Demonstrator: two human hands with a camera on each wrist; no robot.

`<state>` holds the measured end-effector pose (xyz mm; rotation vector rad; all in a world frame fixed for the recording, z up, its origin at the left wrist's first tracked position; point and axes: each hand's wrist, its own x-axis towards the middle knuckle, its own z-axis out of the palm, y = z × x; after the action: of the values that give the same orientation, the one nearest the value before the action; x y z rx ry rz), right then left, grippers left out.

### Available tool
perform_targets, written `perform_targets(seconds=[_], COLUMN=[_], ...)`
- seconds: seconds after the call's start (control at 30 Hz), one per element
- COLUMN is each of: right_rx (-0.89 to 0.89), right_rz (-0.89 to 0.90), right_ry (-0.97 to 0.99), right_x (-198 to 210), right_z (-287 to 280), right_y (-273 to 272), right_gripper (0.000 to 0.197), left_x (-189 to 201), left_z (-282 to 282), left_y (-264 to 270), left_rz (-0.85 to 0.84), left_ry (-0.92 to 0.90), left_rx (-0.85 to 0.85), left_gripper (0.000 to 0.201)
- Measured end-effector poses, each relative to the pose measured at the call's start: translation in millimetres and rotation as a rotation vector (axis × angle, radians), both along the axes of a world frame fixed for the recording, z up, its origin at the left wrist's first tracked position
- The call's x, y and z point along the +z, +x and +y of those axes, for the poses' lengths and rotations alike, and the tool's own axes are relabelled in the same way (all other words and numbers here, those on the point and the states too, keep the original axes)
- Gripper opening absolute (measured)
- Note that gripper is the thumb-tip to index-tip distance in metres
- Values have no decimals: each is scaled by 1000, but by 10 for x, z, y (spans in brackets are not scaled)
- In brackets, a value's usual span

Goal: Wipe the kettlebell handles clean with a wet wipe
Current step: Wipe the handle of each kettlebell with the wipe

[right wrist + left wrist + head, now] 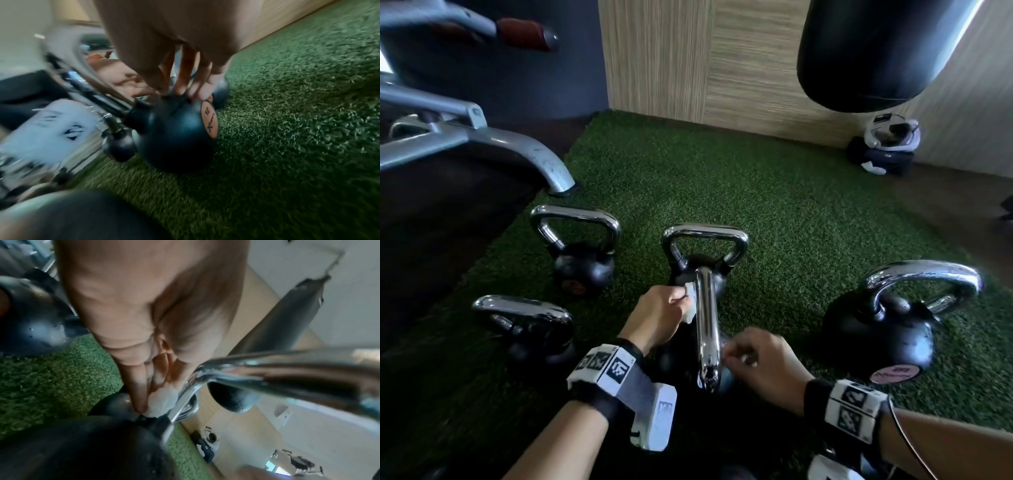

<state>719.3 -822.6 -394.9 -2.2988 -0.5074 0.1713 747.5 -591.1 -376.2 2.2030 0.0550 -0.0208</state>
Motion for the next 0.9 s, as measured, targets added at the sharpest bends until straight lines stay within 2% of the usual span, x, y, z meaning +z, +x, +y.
perform_targets(seconds=[0.03,0.07,0.13,0.2,0.27,0.43,0.5,0.6,0.67,0.8,0.9], right_rx=[-37,-58,-84,-89,-68,-65,-63,-60,-66,-70,-58], right_rz=[24,64,191,293,319,339,347,344,346,325,313], right_ry=[-2,-27,-20,43,59,83,87,80,86,79,65], right_x=[-28,-90,-289,-486,-583,-572,-577,-576,-578,-545,-513], right_z=[11,22,47,57,30,10,9,15,14,6,7], right_y=[37,85,156,213,253,262,258,253,262,262,275], right_gripper=[22,34,83,101,101,96,94,94,94,99,102], left_x=[-5,-14,-11,23,93,298,301,301,325,363,407], left_z=[13,12,-23,-44,-56,-76,-69,0,28,16,33], left_y=[-10,-33,-81,-81,-13,39,31,50,1,-233,-293], left_rz=[10,3,-31,-41,-44,-220,-196,-77,-93,-200,-143], left_ry=[-11,0,43,36,37,32,5,-161,-246,-241,-330], left_rx=[-12,-8,24,41,74,131,121,96,73,60,66], left_gripper=[26,25,23,26,32,19,15,11,16,20,24])
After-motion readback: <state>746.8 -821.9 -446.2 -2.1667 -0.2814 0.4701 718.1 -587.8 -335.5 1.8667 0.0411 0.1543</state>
